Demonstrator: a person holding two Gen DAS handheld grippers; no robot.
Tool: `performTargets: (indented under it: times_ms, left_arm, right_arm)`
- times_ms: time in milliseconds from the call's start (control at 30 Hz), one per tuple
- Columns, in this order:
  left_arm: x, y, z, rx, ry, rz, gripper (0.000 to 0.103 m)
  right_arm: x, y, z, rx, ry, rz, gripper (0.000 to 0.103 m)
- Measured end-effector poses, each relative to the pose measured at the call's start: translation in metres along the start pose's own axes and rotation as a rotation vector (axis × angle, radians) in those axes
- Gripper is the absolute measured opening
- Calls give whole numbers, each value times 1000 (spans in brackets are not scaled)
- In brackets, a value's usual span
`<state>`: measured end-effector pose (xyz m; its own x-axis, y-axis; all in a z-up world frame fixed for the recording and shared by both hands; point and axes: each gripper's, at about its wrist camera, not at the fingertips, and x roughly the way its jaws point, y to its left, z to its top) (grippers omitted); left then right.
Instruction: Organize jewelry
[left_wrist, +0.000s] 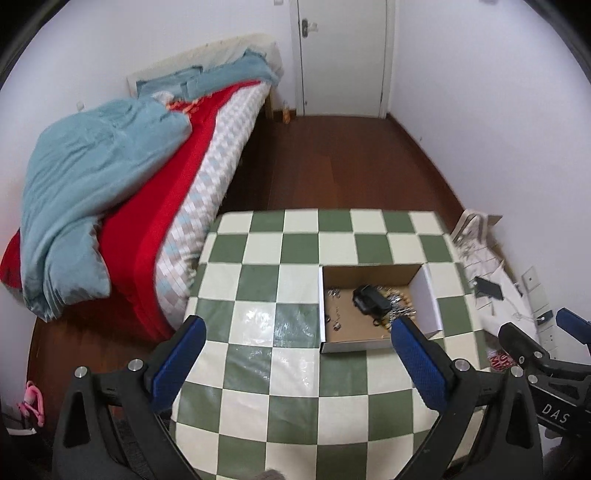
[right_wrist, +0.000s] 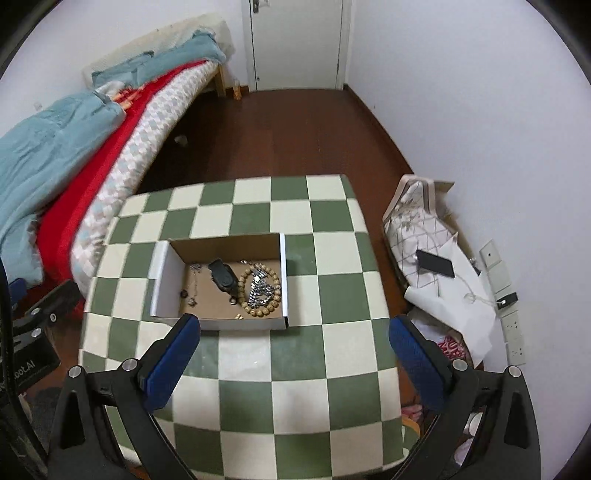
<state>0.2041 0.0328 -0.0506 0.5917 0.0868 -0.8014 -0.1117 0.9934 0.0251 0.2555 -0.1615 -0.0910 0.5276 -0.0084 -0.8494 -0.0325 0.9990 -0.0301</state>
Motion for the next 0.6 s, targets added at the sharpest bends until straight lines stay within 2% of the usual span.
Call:
performTargets:
  times_ms: [333,600]
  left_arm:
    - [-85,4,-10,-32,-80,-64,102]
    - [-130,2,-15,-20,-126,-101,102]
  right_arm:
    - [-113,-8,-18,7,-135,9,103]
    - [-161,-13,-29,32,-164,32,103]
